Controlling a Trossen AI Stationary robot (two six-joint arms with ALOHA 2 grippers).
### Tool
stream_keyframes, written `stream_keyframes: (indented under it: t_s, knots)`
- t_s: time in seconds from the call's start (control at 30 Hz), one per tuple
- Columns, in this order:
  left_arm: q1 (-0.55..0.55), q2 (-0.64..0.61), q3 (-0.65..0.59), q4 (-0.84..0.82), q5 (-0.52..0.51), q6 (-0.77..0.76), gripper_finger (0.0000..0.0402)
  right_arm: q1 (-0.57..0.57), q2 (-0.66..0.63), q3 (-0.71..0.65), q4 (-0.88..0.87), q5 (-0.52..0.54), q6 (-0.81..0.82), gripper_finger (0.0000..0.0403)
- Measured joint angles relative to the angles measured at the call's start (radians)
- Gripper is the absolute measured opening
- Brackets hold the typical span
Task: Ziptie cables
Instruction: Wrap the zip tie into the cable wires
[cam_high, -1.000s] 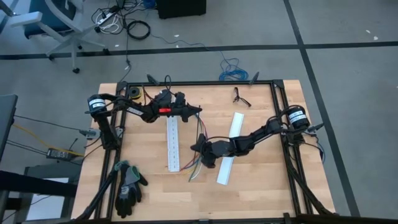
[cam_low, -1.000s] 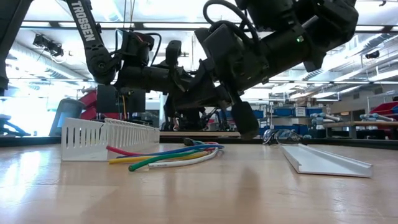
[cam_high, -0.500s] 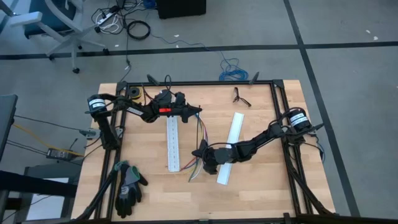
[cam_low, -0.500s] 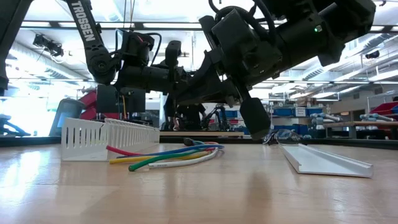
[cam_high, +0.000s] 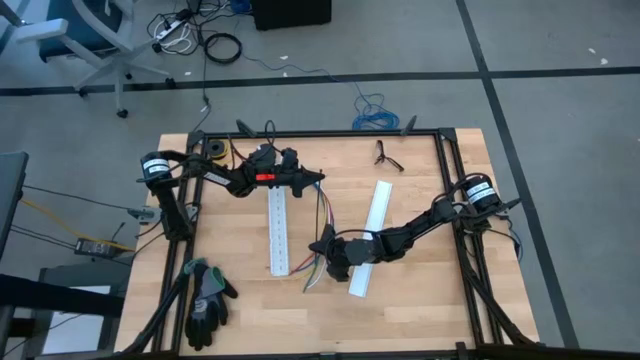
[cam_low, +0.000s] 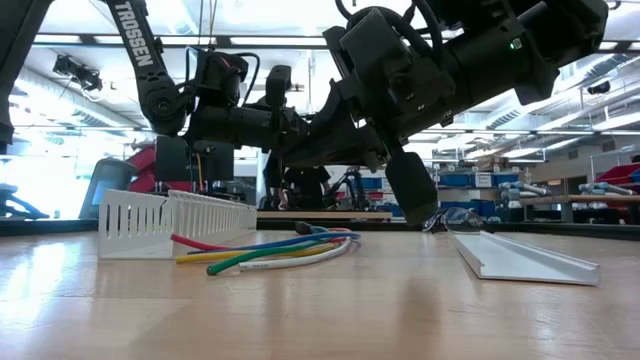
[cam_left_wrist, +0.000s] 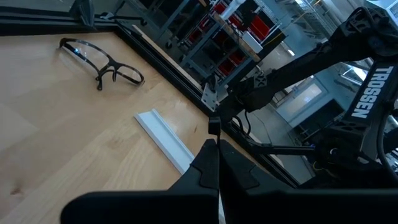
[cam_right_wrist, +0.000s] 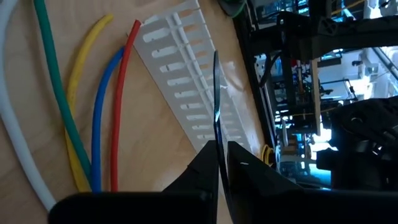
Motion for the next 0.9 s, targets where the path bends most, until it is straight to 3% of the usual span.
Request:
stream_keyframes:
  t_s: [0.4,0.7,0.9]
  knots:
    - [0.016,0.000,0.000,0.000,0.010,0.052,0.0001,0.005,0.000,0.000,-0.017,0.002,0.098,0.0002]
    - [-0.047,0.000,-0.001,0.000,0.019,0.227,0.0001,-0.078,0.000,0.000,-0.031,-0.034,0.433,0.0000]
    - [-0.075,0.000,-0.001,0.000,0.021,0.310,0.0001,-0.176,0.000,0.000,-0.032,-0.246,0.720,0.0000]
